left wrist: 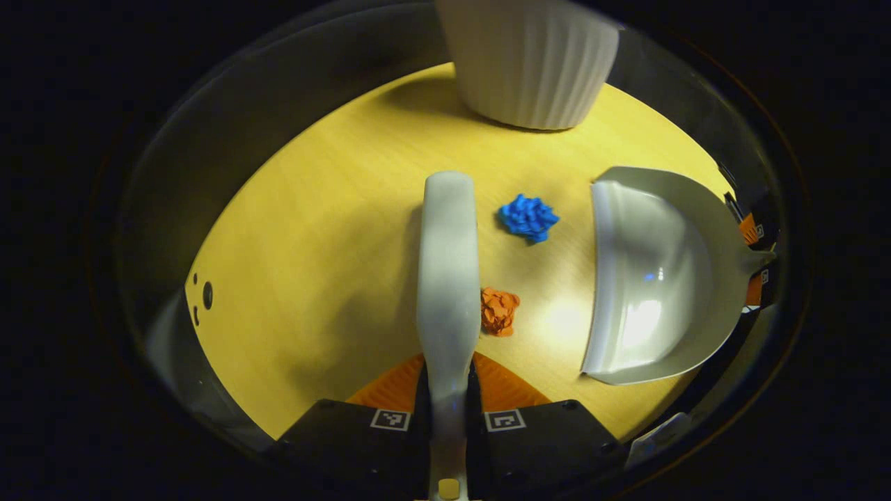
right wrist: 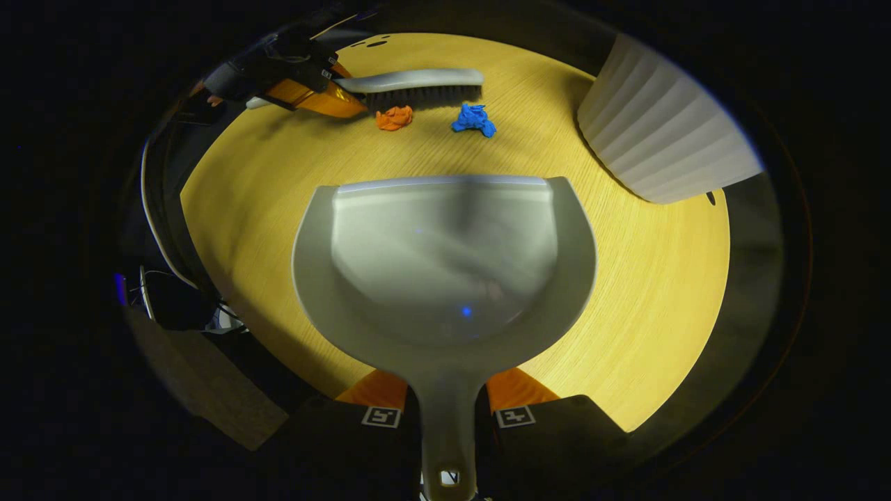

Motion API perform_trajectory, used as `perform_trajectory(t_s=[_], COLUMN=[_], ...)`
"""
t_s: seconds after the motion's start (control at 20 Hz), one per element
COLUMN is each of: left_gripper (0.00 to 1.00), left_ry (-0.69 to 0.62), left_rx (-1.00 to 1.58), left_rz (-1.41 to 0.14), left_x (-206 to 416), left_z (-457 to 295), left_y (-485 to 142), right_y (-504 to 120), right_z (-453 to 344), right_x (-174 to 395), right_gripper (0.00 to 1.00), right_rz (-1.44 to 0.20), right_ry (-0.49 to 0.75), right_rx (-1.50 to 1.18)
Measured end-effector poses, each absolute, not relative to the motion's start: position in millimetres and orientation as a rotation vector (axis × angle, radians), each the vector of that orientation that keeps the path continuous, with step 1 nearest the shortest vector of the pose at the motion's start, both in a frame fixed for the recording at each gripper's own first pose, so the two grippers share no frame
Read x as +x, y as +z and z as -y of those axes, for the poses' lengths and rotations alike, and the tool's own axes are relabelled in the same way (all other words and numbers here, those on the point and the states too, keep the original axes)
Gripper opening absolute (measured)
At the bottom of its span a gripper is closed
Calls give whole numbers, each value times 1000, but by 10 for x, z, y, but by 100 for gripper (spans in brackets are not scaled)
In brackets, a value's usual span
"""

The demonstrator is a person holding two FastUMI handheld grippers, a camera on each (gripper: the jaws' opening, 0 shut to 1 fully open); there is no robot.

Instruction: Pick up the small broom and dustpan from the desktop, sweep the trash into the dustpan with the broom, and then empty the trash into the garbage bin.

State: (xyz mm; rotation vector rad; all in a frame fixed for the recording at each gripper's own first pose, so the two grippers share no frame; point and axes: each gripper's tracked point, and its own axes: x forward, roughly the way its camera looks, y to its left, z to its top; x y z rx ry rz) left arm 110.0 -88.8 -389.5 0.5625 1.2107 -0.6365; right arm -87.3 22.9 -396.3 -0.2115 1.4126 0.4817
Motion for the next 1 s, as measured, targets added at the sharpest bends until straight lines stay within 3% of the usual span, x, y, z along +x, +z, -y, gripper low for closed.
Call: perform_trajectory(t_s=[0.45,0.8,1.0], left_gripper=[24,24,24], left_ry=[-798,-839,-800], left_rx=[435,247,236], left_rz=[-1301,-1344,-1319], left_x=[530,376,420], left_z=[1428,1542,1401], left_y=[-3754,-3536,-3403], right_y=[-4042,-4283,-4402], right_z=[-205,-142,-101], right_x=[-871,-899,-892], right_gripper=[34,31,34], right_rz=[-1359,-1292,-1272], right_ry=[490,493,479], right_rx=[-196,-170,-134])
